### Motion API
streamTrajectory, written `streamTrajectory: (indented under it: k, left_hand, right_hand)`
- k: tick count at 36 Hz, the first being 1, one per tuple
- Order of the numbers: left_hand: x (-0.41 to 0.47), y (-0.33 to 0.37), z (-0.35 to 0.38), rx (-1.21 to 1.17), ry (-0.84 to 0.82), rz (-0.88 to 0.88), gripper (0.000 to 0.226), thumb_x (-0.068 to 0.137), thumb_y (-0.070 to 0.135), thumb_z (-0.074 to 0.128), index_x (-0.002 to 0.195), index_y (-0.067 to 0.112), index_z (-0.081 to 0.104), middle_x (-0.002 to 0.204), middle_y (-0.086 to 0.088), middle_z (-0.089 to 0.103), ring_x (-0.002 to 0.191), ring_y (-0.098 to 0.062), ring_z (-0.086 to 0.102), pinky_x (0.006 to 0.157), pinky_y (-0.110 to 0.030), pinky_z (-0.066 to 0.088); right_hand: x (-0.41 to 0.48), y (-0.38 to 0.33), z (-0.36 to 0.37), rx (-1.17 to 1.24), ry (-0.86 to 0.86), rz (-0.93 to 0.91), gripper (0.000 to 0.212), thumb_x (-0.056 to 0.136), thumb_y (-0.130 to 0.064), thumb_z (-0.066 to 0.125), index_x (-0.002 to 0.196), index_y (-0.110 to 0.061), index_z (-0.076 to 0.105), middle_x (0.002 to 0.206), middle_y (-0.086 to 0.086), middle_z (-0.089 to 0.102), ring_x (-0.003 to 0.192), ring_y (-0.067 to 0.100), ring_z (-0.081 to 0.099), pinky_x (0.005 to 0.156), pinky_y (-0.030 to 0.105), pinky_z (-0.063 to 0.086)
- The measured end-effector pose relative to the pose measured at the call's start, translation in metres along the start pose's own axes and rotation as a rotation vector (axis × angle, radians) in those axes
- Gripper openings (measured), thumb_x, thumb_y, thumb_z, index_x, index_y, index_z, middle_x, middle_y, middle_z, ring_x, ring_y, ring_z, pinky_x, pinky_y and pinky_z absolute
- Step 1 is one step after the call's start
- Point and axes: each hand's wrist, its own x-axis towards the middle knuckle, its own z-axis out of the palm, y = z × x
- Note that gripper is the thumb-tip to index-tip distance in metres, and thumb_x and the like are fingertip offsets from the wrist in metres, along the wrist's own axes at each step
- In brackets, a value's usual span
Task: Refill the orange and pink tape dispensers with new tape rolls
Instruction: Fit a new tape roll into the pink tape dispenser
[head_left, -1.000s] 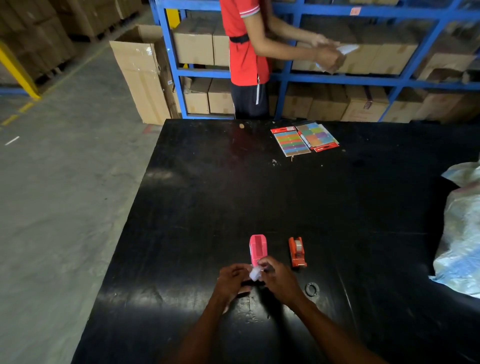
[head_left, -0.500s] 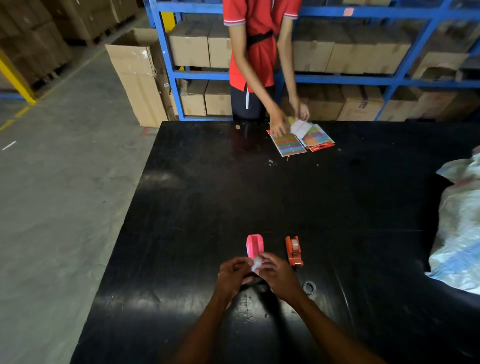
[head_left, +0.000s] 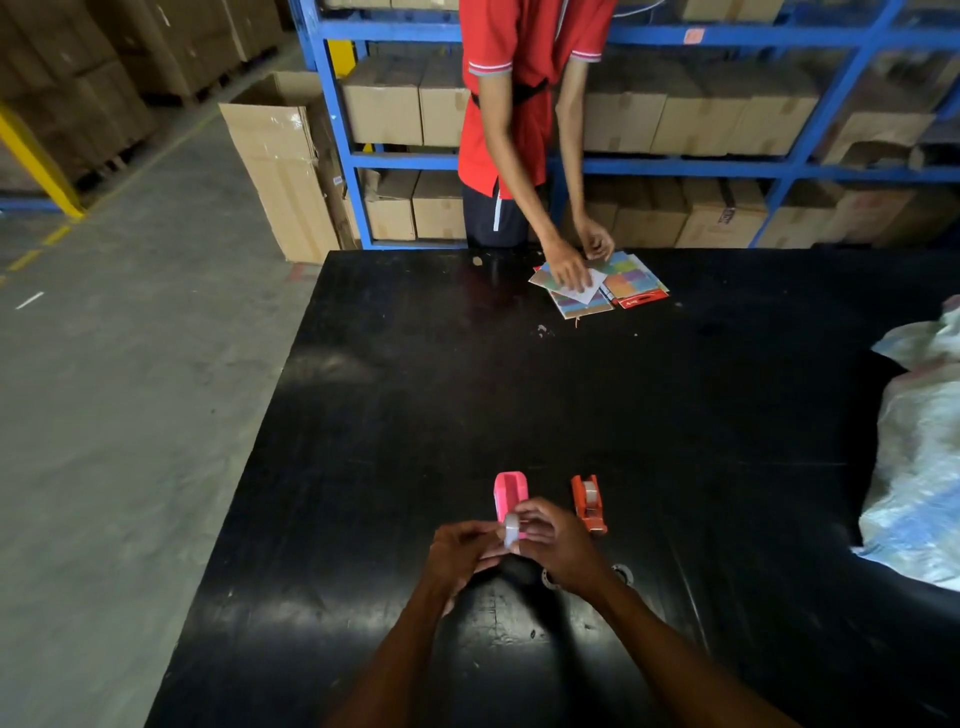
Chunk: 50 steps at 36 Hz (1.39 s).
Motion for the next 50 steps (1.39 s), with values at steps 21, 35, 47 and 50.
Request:
streamTrajectory:
  k: [21, 35, 47, 50]
  left_hand:
    - [-0.006, -0.001, -0.003, -0.054, 0.005, -0.011, 0.008, 0.086, 0.002, 0.067, 0.092, 0.005, 0.072, 0.083, -0.01, 0.078, 0.08, -0.021, 0.075, 0.073, -0.031, 0.062]
    - [-0.006, 0.0, -0.001, -0.093, -0.012, -0.003, 0.009, 0.089, 0.005, 0.064, 0.091, 0.008, 0.072, 0.085, -0.01, 0.078, 0.083, -0.023, 0.074, 0.074, -0.035, 0.062]
    - [-0.006, -0.008, -0.005, -0.097, -0.011, -0.019, 0.013, 0.091, 0.011, 0.063, 0.098, 0.005, 0.072, 0.098, -0.016, 0.077, 0.095, -0.027, 0.074, 0.083, -0.039, 0.059]
    - [-0.004, -0.01, -0.005, -0.085, -0.007, -0.024, 0.015, 0.091, 0.011, 0.063, 0.101, 0.003, 0.071, 0.1, -0.017, 0.076, 0.095, -0.027, 0.073, 0.085, -0.04, 0.059]
  right_hand:
    - [-0.003, -0.011, 0.002, -0.039, -0.043, 0.015, 0.041, 0.07, -0.016, 0.084, 0.1, -0.034, 0.063, 0.116, -0.006, 0.067, 0.106, 0.01, 0.067, 0.09, 0.032, 0.058]
    - [-0.004, -0.013, 0.001, 0.018, 0.007, -0.008, 0.039, 0.07, -0.014, 0.085, 0.101, -0.023, 0.063, 0.109, 0.001, 0.07, 0.102, 0.013, 0.07, 0.093, 0.036, 0.057]
    - [0.0, -0.008, 0.002, -0.027, -0.031, 0.0, 0.039, 0.069, -0.026, 0.084, 0.101, -0.034, 0.064, 0.112, -0.004, 0.07, 0.103, 0.011, 0.069, 0.092, 0.035, 0.057]
    - [0.001, -0.006, 0.002, -0.043, -0.038, 0.008, 0.041, 0.071, -0.021, 0.085, 0.105, -0.032, 0.064, 0.114, -0.006, 0.069, 0.103, 0.009, 0.068, 0.092, 0.032, 0.057]
